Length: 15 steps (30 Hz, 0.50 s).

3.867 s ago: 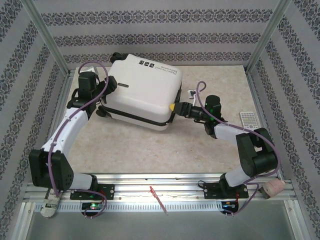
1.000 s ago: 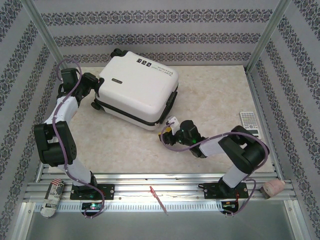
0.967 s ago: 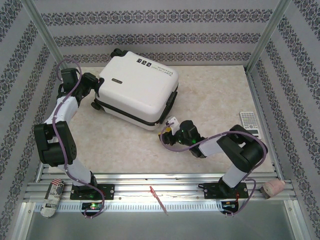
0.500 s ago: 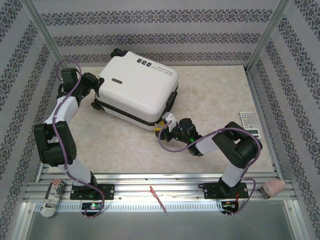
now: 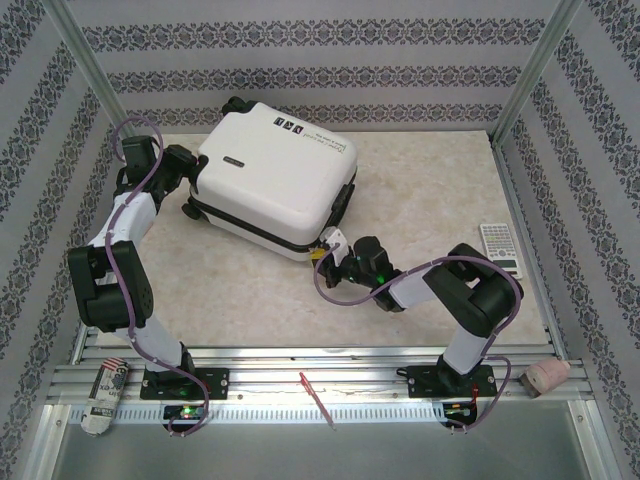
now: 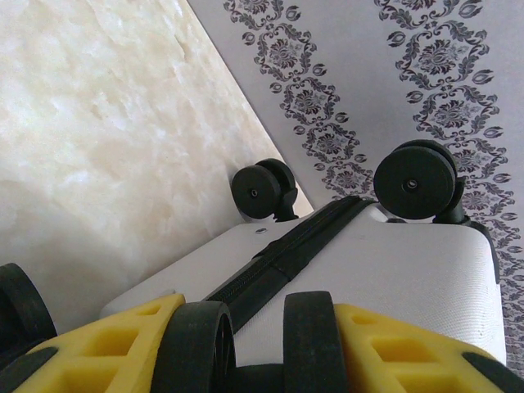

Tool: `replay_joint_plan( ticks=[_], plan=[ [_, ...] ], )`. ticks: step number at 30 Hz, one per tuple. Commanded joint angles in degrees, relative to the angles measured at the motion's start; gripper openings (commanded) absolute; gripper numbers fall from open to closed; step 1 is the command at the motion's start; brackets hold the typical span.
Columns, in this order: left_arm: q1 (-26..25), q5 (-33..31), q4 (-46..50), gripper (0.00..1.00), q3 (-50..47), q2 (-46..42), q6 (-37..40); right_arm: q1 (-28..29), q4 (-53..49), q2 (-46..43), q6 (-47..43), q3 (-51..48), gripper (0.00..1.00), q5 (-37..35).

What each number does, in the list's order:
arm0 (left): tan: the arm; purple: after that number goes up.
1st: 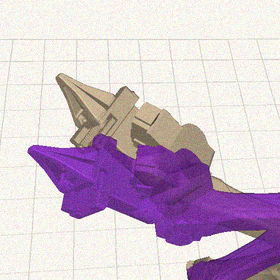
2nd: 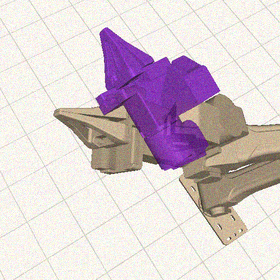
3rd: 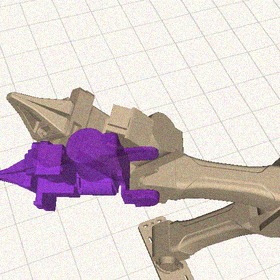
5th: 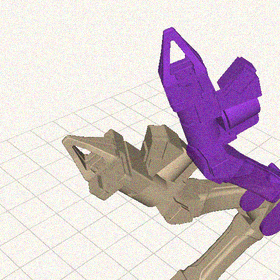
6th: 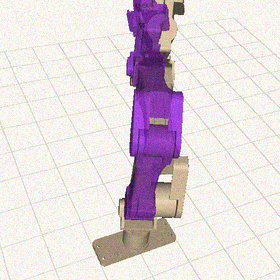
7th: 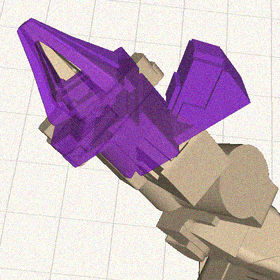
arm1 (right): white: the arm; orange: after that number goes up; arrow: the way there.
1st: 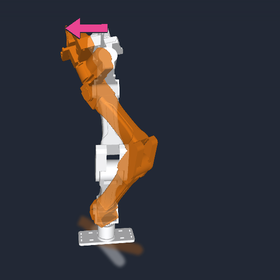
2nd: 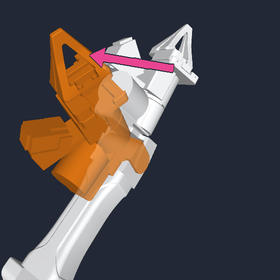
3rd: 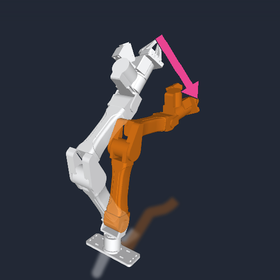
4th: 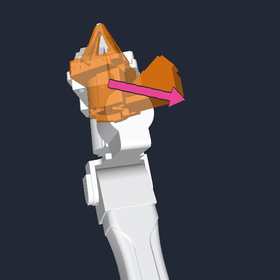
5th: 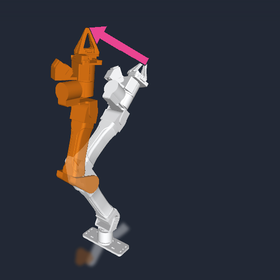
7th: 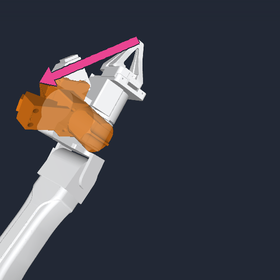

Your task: Pack the luggage

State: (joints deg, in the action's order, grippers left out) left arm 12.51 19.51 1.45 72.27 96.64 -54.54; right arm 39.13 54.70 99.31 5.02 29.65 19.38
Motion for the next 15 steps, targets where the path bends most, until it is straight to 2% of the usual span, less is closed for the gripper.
replay_joint_plan(
  ticks=[1,7,15],
  plan=[
    [-0.5,3.6,-0.5,0.09,1.7,1.6,3.5,-1.3,3.7,-1.1,0.2,1.1,0.0,1.0],
    [0.0,5.3,0.5,0.07,4.0,4.0,4.6,-2.6,3.0,-2.1,2.4,0.9,0.0,-0.5],
    [1.0,7.9,6.5,0.02,10.1,7.5,12.4,-6.0,1.6,-3.1,14.3,1.7,0.0,-4.2]
  ],
)
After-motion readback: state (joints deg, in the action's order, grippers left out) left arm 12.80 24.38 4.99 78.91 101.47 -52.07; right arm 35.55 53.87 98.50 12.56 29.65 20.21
